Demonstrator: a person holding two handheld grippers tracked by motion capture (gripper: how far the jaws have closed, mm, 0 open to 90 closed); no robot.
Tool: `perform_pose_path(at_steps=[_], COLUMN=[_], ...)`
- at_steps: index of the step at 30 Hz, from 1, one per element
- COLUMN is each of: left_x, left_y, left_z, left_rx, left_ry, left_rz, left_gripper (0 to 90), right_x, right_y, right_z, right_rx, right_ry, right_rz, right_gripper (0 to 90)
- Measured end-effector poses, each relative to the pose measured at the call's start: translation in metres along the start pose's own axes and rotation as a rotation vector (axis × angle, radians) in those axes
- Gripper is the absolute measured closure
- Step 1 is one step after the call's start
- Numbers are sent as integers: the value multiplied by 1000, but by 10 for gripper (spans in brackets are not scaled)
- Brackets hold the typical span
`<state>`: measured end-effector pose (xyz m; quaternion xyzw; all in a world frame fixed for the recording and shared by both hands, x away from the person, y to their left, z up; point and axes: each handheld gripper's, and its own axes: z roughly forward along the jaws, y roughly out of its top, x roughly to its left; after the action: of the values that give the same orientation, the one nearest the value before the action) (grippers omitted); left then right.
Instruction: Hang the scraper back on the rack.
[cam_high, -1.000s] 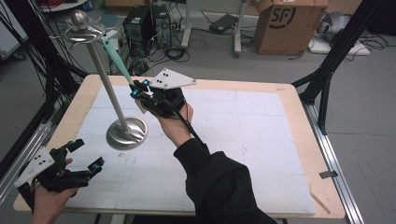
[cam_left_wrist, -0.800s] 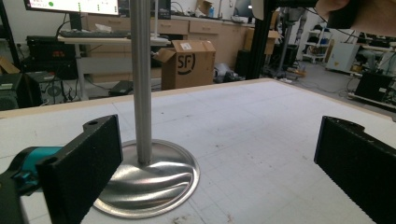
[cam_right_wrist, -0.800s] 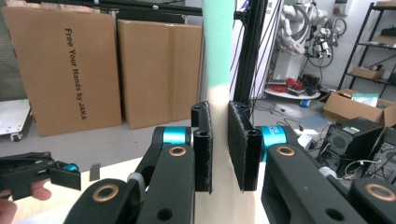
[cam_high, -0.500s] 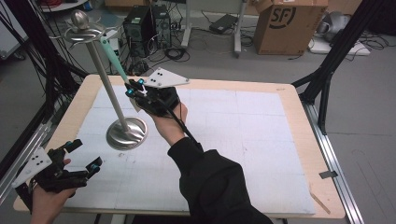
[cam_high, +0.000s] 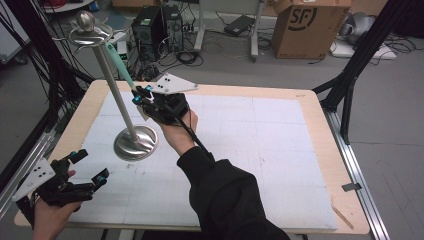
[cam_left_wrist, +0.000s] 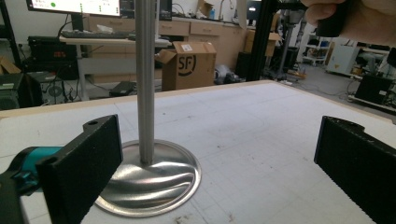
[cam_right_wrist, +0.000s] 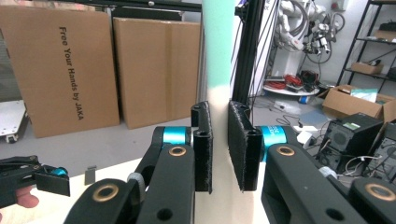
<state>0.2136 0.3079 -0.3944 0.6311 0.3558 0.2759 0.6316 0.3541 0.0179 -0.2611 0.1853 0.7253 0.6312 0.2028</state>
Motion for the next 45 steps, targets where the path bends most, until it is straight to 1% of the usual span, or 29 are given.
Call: perform_pose_path(at_steps=[7, 11, 14, 16, 18, 21, 23, 24, 25, 26, 27, 30, 31, 32, 33, 34, 35, 37, 39, 41, 42, 43, 45], left_x=[-1, -1, -1, -2, -2, -2, -2, -2, -2, -1, -1, -1, -1, -2, -2, -3, -3, -5, -6, -7, -9, -11, -15], left_y=[0, 1, 1, 1, 1, 1, 1, 1, 1, 1, 1, 2, 2, 2, 2, 3, 3, 4, 5, 6, 7, 8, 9], left_z=[-1, -2, -1, -1, 0, 1, 1, 1, 0, 0, -1, -1, 0, 0, 1, 1, 2, 4, 6, 9, 10, 12, 17], left_rx=[-5, -5, -11, -4, -4, 1, 0, -3, -3, -3, -5, -9, -8, -10, -11, -9, -11, -14, -15, -26, -30, -31, -22], left_ry=[2, -2, -1, -3, -6, -6, -5, -4, -4, -5, -4, -4, -6, -7, -10, -14, -19, -24, -32, -47, -57, -66, -80], left_rz=[-3, 3, 1, 5, 3, 4, 2, -1, 0, 1, -1, -4, -1, -3, -5, -1, 2, 0, 1, -17, -17, -13, 2], left_gripper=[17, 17, 17, 17, 17, 17, 17, 17, 17, 17, 17, 17, 17, 17, 17, 17, 17, 17, 17, 17, 17, 17, 17], right_x=[2, 3, 1, 0, 1, 2, 3, 3, 3, 3, 3, 1, 1, -1, -2, -2, -4, -7, -11, -17, -17, -25, -33], right_y=[-1, -1, -1, -1, -1, -1, -4, -5, -5, -8, -9, -16, -16, -19, -21, -21, -24, -29, -34, -41, -41, -49, -57], right_z=[3, 4, 3, 2, 2, 0, -5, -8, -8, -13, -17, -28, -28, -37, -42, -42, -53, -65, -77, -87, -87, -96, -104], right_rx=[0, 2, 1, 0, 4, 2, -1, -1, -1, 1, 5, 9, 9, 29, 26, 26, 21, 22, 22, 25, 25, 27, 32], right_ry=[7, 10, 3, 6, 0, 8, 13, 15, 15, 21, 25, 42, 42, 53, 52, 52, 54, 52, 42, 32, 32, 16, -8], right_rz=[12, 7, 3, 6, -3, -7, -3, -3, -3, 2, 6, 21, 21, 34, 32, 32, 34, 32, 32, 35, 35, 40, 60], right_gripper=[803, 801, 797, 779, 749, 735, 675, 657, 657, 605, 578, 500, 500, 442, 432, 432, 394, 356, 315, 284, 284, 247, 194])
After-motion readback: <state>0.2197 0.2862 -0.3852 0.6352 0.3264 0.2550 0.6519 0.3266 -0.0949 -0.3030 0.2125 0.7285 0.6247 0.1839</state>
